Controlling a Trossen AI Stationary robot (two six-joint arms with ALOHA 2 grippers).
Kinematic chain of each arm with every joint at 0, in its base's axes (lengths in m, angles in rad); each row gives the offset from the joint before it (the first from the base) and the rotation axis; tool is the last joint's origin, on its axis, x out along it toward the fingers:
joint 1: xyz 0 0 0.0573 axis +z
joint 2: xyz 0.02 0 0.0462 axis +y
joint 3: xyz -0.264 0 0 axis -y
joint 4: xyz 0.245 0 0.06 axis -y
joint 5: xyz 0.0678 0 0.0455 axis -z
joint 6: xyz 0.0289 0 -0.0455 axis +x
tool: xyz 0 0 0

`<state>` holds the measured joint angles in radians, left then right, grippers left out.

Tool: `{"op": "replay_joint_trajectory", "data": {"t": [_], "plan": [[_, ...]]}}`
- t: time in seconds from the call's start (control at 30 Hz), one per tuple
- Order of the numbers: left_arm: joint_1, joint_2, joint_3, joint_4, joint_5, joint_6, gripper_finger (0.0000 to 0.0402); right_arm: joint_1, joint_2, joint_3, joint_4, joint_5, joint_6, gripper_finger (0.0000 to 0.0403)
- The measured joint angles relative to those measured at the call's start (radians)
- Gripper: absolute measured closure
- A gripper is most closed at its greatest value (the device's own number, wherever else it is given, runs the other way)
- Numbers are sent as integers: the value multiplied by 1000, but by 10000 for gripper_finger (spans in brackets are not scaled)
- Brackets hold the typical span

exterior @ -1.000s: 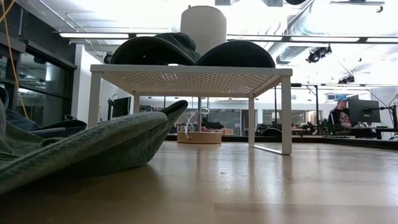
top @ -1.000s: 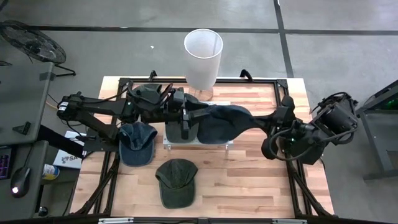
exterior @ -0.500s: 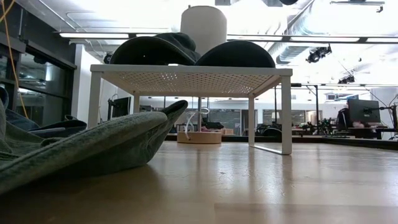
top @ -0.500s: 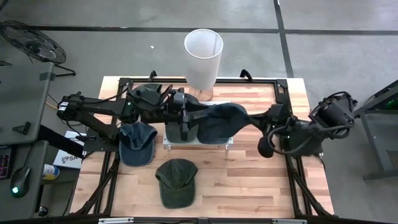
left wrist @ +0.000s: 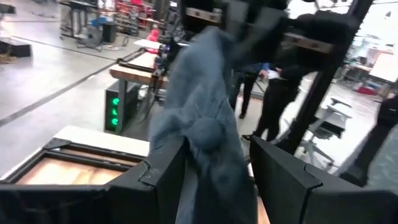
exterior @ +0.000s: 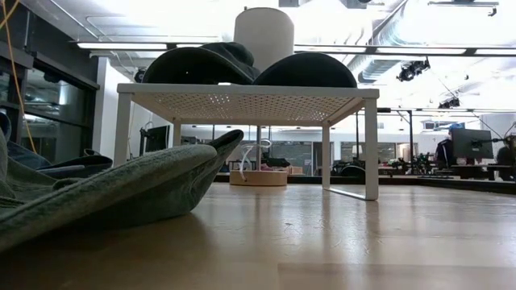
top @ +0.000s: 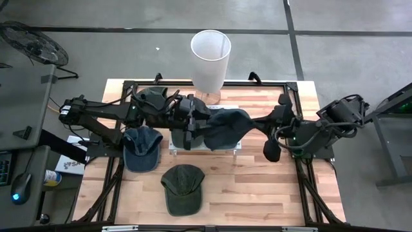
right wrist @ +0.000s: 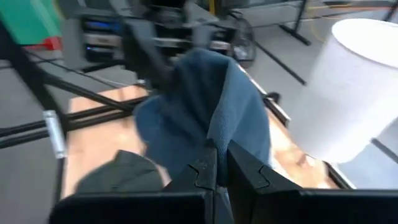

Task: Pick & Place hat
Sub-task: Stack the bottom blue cap on the blue cap on the shelf

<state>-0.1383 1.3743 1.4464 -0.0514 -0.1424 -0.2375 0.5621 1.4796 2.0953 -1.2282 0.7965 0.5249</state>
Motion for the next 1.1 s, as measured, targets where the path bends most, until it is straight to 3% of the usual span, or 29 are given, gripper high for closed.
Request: {"op": "replay_joint_trajectory", "data": {"t": [0.43,0.57,0.77,0.97,1.1], "plan": [[0,0,0,124,62,-3,228,1,0,0,169,-66,-121,395],[-3,0,0,124,64,-5,269,1,0,0,169,-60,-118,395],[-3,0,0,124,67,-6,388,1,0,0,168,-54,-115,395],[-3,0,0,124,107,-3,397,1,0,0,164,-41,-115,392],[-3,0,0,124,106,-7,398,1,-1,0,164,-15,-115,357]]}}
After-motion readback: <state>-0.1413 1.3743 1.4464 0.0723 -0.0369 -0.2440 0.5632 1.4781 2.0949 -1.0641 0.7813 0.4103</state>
